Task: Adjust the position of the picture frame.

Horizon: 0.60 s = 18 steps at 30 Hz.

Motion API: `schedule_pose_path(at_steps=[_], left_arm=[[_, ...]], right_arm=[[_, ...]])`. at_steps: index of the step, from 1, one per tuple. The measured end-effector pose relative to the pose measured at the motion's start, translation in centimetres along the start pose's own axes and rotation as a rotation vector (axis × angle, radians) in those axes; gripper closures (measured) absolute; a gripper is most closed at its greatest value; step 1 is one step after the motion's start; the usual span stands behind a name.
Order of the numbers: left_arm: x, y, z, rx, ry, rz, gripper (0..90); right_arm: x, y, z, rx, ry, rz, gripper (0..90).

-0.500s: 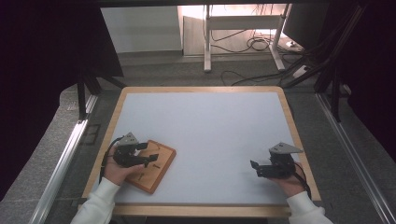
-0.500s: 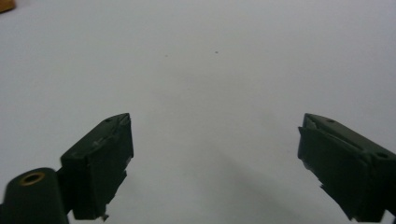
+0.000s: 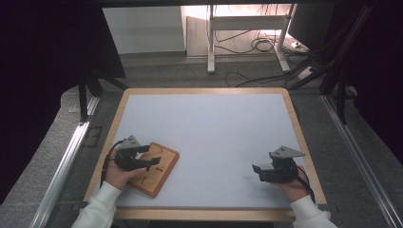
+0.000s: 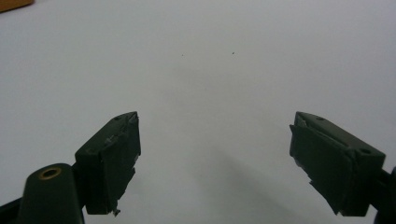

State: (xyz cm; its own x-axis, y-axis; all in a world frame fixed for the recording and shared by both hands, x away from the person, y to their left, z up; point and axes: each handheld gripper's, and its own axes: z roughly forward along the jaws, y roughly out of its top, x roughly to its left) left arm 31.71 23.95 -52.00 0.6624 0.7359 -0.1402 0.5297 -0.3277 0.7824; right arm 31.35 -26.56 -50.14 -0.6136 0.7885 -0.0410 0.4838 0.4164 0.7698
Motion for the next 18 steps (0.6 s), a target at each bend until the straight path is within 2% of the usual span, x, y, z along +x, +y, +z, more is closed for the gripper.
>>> schedule_pose_path(at_steps=[3, 8, 18], left_arm=[[-0.19, -0.23, -0.38, -0.001, 0.01, 0.01, 27.2], [0.23, -0.51, -0.77, -0.015, 0.009, -0.014, 27.4], [0.1, 0.23, -0.43, -0.014, 0.002, -0.001, 27.5]], right_arm=[[0.07, -0.06, 0.09, 0.004, -0.001, -0.004, 16.8], [0.21, 0.02, 0.26, 0.009, 0.004, -0.013, 18.1], [0.53, -0.09, 0.55, 0.022, 0.016, -0.03, 18.9]])
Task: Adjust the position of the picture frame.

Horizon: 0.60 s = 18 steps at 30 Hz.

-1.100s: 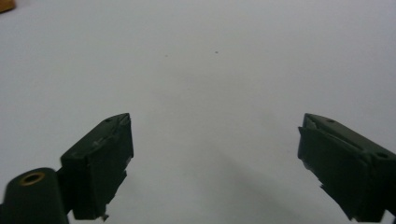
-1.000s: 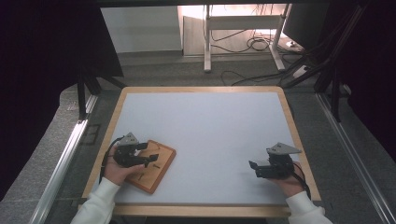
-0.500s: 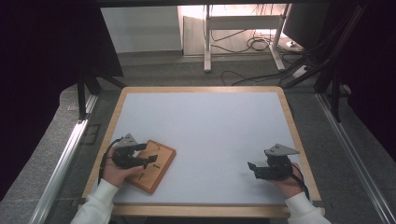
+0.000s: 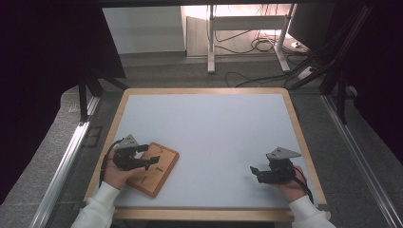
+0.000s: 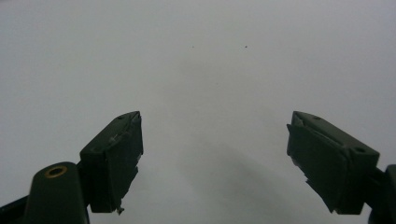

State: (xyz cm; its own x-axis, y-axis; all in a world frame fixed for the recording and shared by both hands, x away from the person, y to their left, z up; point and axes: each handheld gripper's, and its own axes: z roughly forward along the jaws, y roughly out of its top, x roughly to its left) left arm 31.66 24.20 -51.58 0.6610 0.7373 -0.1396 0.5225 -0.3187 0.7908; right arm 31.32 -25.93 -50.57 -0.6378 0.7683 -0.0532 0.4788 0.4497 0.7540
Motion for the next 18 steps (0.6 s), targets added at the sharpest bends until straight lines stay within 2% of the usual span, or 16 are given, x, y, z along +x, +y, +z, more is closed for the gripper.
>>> schedule_pose_path(at_steps=[8, 14, 18], left_arm=[[-0.4, 0.6, 0.6, 0.016, -0.003, 0.025, 28.1], [-0.2, 0.8, 1.5, 0.038, 0.007, 0.022, 33.1], [0.1, 1.3, 2.3, 0.048, 0.022, 0.023, 40.0]], right_arm=[[0.0, 0.0, 0.0, 0.006, -0.003, -0.004, 19.0], [0.1, -0.2, 0.2, 0.016, -0.006, -0.013, 19.0], [0.1, -0.2, 0.3, 0.025, -0.005, -0.018, 19.0]])
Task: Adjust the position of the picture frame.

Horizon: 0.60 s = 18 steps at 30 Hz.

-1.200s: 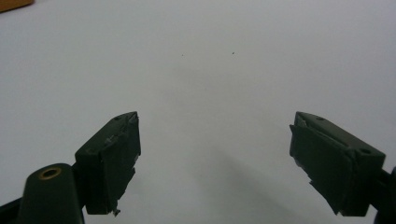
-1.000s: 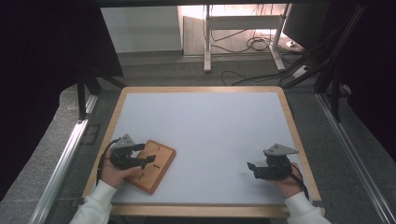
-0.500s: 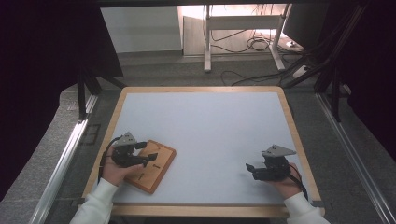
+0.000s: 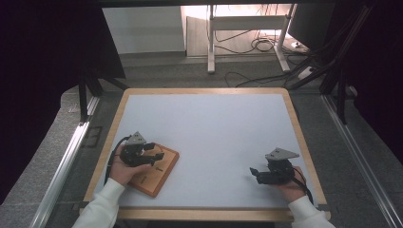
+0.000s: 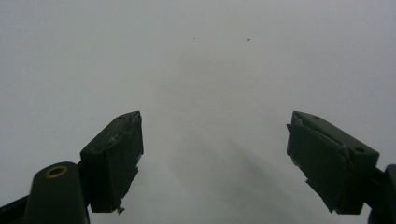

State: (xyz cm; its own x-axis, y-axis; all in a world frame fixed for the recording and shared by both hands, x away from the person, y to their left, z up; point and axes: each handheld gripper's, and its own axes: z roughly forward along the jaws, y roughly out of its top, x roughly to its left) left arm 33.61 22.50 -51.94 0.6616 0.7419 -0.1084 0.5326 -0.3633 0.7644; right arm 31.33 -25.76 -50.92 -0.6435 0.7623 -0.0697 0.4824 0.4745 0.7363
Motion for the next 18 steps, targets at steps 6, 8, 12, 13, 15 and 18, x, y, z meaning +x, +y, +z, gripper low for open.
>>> schedule_pose_path(at_steps=[6, 8, 12, 13, 15, 18], left_arm=[[0.2, 0.5, 1.4, 0.019, 0.016, 0.025, 56.7], [0.2, 0.6, 1.5, 0.025, 0.018, 0.026, 63.9], [0.3, 0.6, 1.7, 0.031, 0.034, 0.028, 79.5], [0.3, 0.6, 1.8, 0.028, 0.03, 0.028, 79.5], [0.3, 0.6, 1.9, 0.027, 0.02, 0.03, 84.3], [0.2, 0.8, 1.8, 0.036, 0.023, 0.034, 85.1]], right_arm=[[0.0, 0.0, 0.1, 0.003, 0.0, -0.006, 19.0], [0.0, -0.1, 0.1, 0.004, 0.0, -0.004, 19.0], [0.0, -0.1, 0.2, 0.009, 0.001, -0.006, 19.0], [0.0, -0.1, 0.2, 0.009, 0.001, -0.006, 19.0], [0.0, -0.1, 0.2, 0.011, 0.001, -0.007, 19.0], [0.0, -0.1, 0.2, 0.012, 0.0, -0.007, 19.0]])
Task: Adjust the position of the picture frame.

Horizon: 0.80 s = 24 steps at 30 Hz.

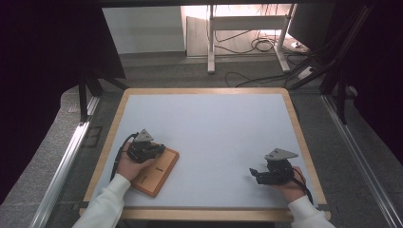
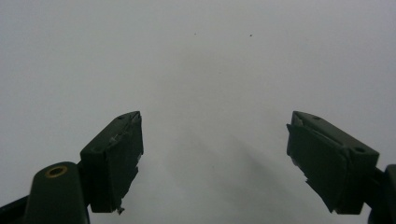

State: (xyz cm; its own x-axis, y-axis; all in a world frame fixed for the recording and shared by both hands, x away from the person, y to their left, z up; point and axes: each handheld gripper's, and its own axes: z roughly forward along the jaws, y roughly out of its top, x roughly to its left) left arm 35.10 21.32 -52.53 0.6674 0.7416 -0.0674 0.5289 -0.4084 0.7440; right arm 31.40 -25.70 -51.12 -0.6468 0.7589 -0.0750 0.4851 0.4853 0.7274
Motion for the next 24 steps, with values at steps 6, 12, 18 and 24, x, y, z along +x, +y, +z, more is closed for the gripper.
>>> schedule_pose_path(at_steps=[6, 12, 18, 24], left_arm=[[-0.2, 0.3, -0.1, 0.007, -0.017, -0.005, 85.3], [-1.4, 1.5, 0.1, 0.003, -0.035, 0.019, 85.4], [-2.2, 2.6, 0.4, -0.011, -0.046, 0.028, 85.4], [-3.6, 4.0, 1.6, -0.004, -0.071, 0.06, 85.4]], right_arm=[[-0.1, 0.0, 0.0, 0.002, 0.001, 0.005, 19.0], [-0.1, 0.0, 0.0, 0.001, -0.002, 0.007, 19.0], [-0.1, 0.0, 0.1, 0.001, -0.003, 0.006, 19.0], [-0.1, 0.0, 0.1, 0.003, -0.006, 0.005, 19.0]])
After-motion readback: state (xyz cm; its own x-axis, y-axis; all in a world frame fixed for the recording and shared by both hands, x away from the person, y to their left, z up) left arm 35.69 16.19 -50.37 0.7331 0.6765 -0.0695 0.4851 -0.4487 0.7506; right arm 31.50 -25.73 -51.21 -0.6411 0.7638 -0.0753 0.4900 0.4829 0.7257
